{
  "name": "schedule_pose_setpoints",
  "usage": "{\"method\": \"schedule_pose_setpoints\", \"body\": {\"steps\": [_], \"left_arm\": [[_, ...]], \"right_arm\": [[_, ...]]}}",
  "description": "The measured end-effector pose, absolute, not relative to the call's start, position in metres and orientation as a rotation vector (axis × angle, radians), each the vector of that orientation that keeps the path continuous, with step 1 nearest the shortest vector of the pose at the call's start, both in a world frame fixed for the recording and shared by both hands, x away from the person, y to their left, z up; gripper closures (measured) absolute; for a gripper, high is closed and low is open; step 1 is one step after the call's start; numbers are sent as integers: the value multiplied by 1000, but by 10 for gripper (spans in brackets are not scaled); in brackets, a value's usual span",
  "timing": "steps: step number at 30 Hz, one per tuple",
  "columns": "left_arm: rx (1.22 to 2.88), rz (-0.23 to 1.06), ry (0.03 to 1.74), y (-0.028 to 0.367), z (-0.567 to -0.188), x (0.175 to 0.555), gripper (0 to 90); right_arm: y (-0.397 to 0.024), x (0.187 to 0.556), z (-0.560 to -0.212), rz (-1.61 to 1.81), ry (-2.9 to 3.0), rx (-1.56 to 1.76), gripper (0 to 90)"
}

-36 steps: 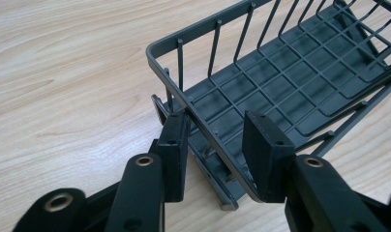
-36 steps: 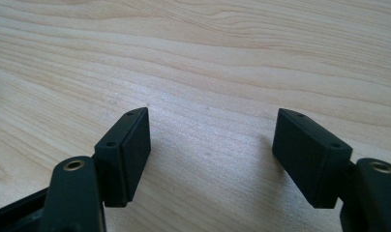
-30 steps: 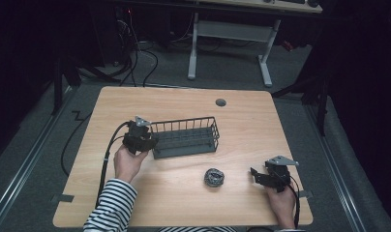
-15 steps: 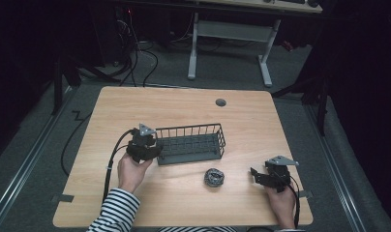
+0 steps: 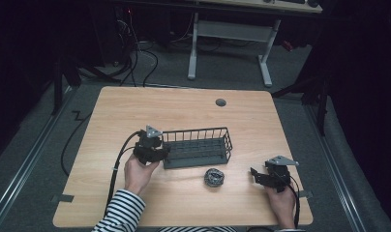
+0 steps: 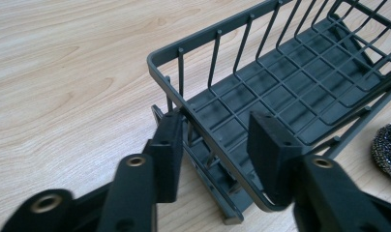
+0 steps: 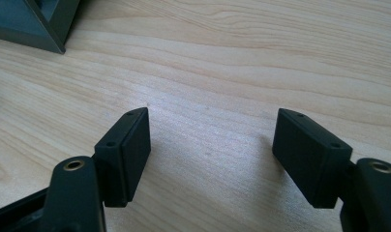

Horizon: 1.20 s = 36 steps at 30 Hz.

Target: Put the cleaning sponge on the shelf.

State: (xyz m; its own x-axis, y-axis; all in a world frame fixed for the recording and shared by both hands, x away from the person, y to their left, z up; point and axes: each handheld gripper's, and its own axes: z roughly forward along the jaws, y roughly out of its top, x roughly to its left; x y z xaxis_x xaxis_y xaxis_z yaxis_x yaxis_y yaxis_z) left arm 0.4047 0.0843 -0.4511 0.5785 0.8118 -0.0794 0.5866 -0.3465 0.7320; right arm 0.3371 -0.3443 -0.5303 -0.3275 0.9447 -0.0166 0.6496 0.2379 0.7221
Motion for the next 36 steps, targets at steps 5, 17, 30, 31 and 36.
{"method": "schedule_pose_setpoints", "body": {"steps": [5, 17, 30, 31, 36], "left_arm": [[2041, 417, 1100, 89, -445, 402, 369], [1975, 434, 1103, 115, -431, 392, 296], [1906, 455, 1157, 148, -430, 378, 296], [1905, 454, 1157, 150, -431, 377, 297], [1899, 458, 1174, 158, -436, 371, 296]], "right_arm": [[-344, 337, -530, 866, 2062, 1458, 301], [-344, 337, -530, 867, 2062, 1458, 301], [-344, 337, -530, 866, 2062, 1457, 301], [-344, 337, -530, 867, 2062, 1458, 301], [-344, 337, -530, 866, 2062, 1457, 301]]}}
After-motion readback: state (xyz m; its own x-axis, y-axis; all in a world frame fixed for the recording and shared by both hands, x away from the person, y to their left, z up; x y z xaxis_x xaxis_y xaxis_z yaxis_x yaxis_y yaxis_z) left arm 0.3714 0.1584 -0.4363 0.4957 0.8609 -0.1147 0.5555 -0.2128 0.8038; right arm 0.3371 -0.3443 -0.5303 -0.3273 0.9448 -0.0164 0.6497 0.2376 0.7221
